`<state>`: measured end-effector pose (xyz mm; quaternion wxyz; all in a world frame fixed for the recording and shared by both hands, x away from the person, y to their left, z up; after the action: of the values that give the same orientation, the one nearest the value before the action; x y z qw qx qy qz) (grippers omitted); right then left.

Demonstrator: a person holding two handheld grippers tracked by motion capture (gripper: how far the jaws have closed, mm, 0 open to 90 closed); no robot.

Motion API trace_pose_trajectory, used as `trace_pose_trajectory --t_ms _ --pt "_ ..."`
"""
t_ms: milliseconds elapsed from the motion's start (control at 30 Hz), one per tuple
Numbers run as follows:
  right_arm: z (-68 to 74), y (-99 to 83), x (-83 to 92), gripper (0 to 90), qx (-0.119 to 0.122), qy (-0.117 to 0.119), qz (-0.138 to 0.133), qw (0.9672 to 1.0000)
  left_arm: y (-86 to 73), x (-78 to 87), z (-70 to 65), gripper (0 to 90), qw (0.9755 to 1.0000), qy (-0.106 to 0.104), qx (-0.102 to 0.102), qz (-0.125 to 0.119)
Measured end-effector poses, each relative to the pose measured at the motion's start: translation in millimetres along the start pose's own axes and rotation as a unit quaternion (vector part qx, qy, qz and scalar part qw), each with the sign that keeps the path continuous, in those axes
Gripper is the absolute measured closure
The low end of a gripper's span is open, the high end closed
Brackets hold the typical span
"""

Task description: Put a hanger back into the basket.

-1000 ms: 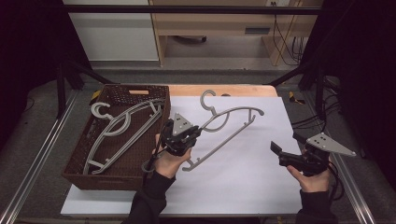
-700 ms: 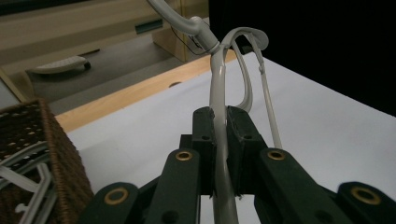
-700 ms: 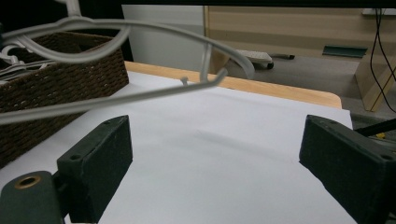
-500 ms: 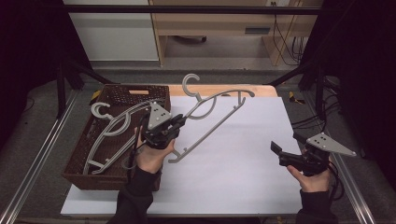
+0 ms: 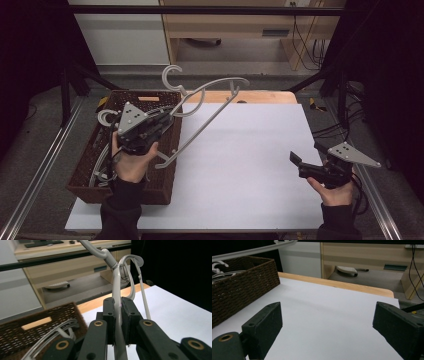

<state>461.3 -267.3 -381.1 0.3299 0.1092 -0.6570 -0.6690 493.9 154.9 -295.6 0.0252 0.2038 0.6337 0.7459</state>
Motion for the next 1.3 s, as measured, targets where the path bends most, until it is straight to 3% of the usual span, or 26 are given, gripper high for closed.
trace_pose_trajectory --t_ms 333,533,800,1300 --pt "-0.1 -1.9 -2.1 8.9 0.001 -0.002 0.006 1.0 -9.2 13.5 41.4 82.2 0.9992 0.033 0.024 -0.002" --pt "0.0 -2.7 -2.9 8.9 0.001 -0.002 0.009 1.0 -13.4 21.5 65.0 82.2 0.9981 0.055 0.027 -0.002" --pt "-0.9 -3.0 -3.4 8.9 0.001 -0.003 0.009 1.0 -31.7 26.8 98.9 82.1 0.9957 0.083 0.04 0.011" --pt "-0.1 -4.1 -5.3 8.9 -0.001 -0.005 0.013 0.9999 -67.5 42.2 153.0 82.1 0.9918 0.117 0.033 0.039"
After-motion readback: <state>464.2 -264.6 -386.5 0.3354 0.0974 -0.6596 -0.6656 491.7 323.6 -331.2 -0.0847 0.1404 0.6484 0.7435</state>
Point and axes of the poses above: each handheld gripper's, and its own axes: x roughly backward along the jaws, y roughly out of its top, z roughly to its left, the point moved 6 cm from there along -x, roughly forward along the jaws, and after that the axes turned 12 degrees about y, right-handed, at the moved point
